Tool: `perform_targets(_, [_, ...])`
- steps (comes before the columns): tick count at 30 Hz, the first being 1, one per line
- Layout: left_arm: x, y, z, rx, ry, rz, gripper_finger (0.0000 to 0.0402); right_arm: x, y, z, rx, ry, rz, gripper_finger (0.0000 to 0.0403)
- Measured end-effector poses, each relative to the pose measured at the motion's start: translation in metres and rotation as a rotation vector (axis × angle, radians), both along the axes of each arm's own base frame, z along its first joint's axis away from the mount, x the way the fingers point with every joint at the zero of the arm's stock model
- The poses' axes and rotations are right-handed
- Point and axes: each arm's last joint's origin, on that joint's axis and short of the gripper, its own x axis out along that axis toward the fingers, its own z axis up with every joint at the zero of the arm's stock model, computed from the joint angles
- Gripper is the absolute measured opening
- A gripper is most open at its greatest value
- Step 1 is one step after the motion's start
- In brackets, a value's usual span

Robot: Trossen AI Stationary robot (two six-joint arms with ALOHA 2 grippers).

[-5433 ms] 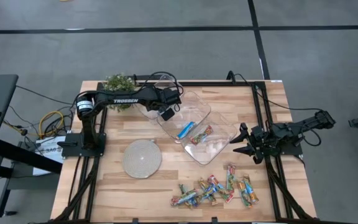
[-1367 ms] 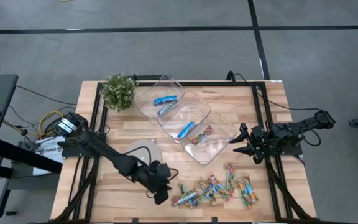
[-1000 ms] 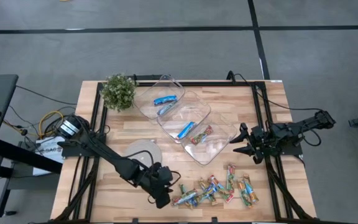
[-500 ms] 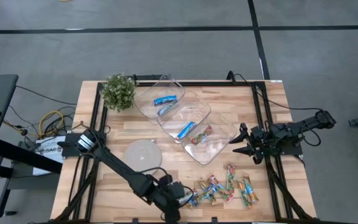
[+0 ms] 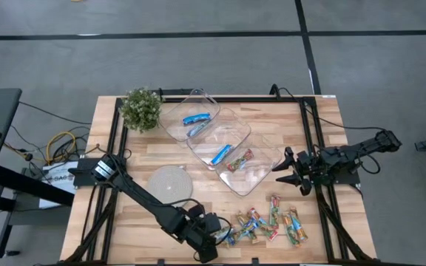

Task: Pick and place Granola Bars by type
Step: Put the red granola bar into the bottom transparent bin

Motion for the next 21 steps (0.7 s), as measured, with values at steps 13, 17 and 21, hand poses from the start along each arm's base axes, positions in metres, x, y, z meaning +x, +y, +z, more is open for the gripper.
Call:
perform_targets(13, [-0.0020, 0.0039, -0.0026, -0.079, 0.077, 0.096, 0.0137, 0.0000, 0.0000, 0.0003, 0.001, -0.003, -0.001, 0.0184])
perform_targets(17, [-0.0017, 0.0043, -0.0026, -0.081, 0.078, 0.100, 0.0137, 0.0000, 0.0000, 0.0003, 0.001, -0.003, -0.001, 0.0184])
perform_targets(21, [-0.0018, 0.0040, -0.0025, -0.087, 0.077, 0.108, 0.0137, 0.0000, 0.0000, 0.0003, 0.001, -0.003, -0.001, 0.0184])
